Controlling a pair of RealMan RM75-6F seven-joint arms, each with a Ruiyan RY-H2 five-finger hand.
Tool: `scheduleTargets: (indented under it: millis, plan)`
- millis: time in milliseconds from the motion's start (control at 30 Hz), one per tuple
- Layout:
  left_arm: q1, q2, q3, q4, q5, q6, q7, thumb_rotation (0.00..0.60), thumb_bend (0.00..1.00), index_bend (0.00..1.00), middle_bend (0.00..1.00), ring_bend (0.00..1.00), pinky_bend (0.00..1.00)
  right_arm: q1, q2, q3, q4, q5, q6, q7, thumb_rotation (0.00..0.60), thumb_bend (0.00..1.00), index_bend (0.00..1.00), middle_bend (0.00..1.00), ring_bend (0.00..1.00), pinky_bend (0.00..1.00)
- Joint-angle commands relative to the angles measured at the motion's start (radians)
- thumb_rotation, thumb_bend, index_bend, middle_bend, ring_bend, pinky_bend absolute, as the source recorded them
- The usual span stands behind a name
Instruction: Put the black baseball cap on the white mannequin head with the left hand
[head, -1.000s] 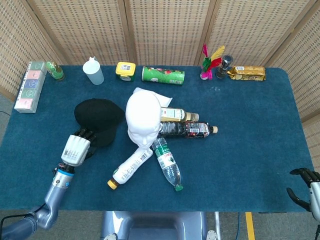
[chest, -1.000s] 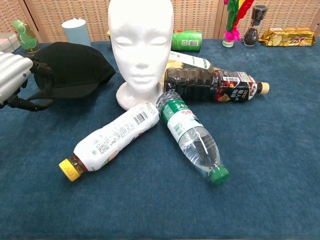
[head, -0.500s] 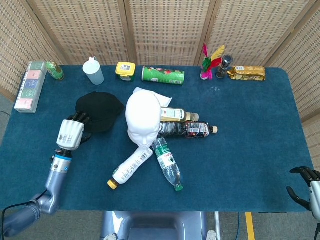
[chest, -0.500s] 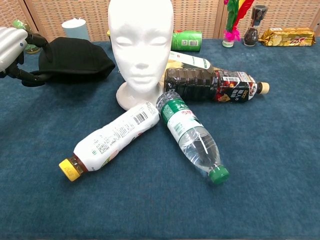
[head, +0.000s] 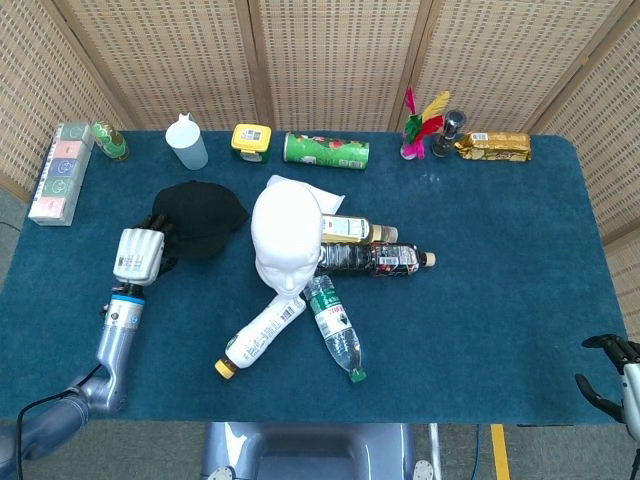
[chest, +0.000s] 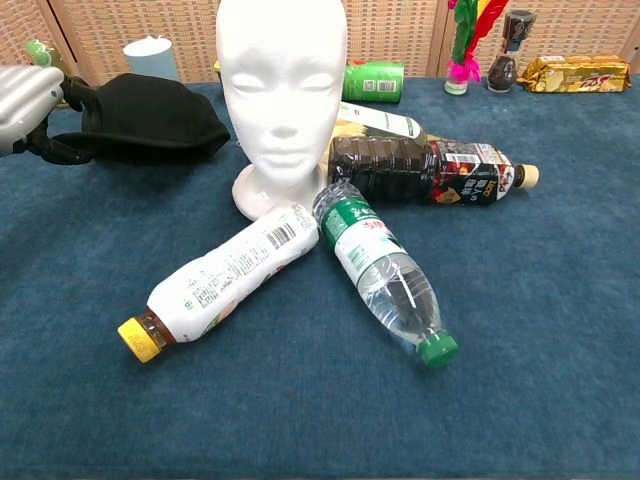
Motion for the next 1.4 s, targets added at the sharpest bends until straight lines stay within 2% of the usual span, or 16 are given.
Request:
scheduleTargets:
  millis: [33,233,500,767,1067,1400]
  plan:
    - [-0.001,0.000,-0.006,-0.005,-0.013,0.001,-0.007,0.600,0.42,0.76,0.47,0.47,0.75,-0.001,0.001,0.000,-0.001,-0.002,0.003,0.001,0.600,0.26,0.39,0.42,0.46,0.48]
    - [0.003,0.019,-0.002,-0.022,0.003,0.055,-0.038,0.600,0.42,0.84,0.58,0.56,0.81,-0.005,0.002,-0.001,-0.003,-0.007,0.009,0.004,0.600,0.26,0.39,0.42,0.46,0.48]
    - [0.014,0.096,0.024,-0.066,0.087,0.201,-0.065,0.600,0.38,0.85,0.59,0.56,0.81,-0.002,-0.002,-0.001,0.000,-0.017,0.008,0.011,0.600,0.26,0.39,0.42,0.46,0.48]
    - [0.007,0.222,0.018,-0.194,0.161,0.321,-0.004,0.600,0.38,0.85,0.60,0.56,0.81,-0.001,-0.010,0.000,0.011,-0.021,0.010,0.024,0.600,0.26,0.39,0.42,0.46,0.48]
    - [-0.019,0.354,-0.021,-0.371,0.222,0.406,0.114,0.600,0.37,0.85,0.60,0.56,0.81,-0.001,-0.016,0.001,0.019,-0.023,0.010,0.034,0.600,0.26,0.39,0.42,0.46,0.49]
    - [-0.114,0.392,-0.079,-0.487,0.266,0.395,0.194,0.600,0.37,0.85,0.60,0.56,0.80,-0.005,-0.017,0.000,0.024,-0.020,0.012,0.041,0.600,0.26,0.39,0.42,0.46,0.49]
